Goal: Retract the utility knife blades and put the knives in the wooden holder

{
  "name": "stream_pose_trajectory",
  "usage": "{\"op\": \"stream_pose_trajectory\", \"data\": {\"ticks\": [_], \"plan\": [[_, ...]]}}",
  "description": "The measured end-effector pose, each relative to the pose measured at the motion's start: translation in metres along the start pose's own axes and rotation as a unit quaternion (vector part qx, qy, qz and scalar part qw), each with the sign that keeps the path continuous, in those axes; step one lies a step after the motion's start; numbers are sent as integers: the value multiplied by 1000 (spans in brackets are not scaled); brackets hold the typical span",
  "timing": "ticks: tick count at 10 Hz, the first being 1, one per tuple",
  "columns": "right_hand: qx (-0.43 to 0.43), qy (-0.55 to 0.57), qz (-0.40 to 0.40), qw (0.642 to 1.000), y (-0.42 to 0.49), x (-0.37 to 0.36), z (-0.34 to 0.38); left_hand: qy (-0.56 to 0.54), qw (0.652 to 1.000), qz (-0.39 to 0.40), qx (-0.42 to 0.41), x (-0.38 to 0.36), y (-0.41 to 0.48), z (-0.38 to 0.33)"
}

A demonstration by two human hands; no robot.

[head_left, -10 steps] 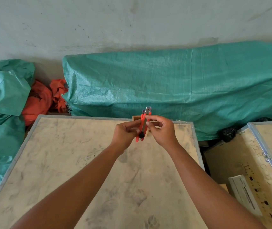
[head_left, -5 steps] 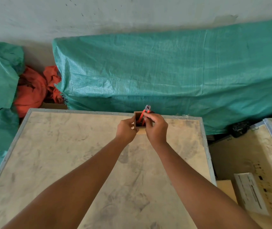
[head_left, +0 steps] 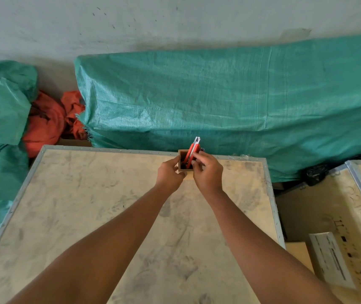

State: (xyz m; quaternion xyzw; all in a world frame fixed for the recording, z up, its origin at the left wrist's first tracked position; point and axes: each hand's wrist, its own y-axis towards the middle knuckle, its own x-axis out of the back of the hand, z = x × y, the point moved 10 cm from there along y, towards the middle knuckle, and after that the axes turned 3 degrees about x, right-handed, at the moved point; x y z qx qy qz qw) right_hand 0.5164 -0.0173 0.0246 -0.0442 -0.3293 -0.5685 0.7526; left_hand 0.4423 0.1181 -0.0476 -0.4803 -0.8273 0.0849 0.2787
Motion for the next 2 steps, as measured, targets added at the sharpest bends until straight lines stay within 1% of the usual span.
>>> {"op": "stream_pose_trajectory", "data": {"ticks": [1,2], "plan": [[-5,13,11,1000,-4,7,6,-2,1000,2,-4,6,-8,-8],[2,40,16,999,-10,19,20,-10,999,-4,-31,11,-23,-27]]}}
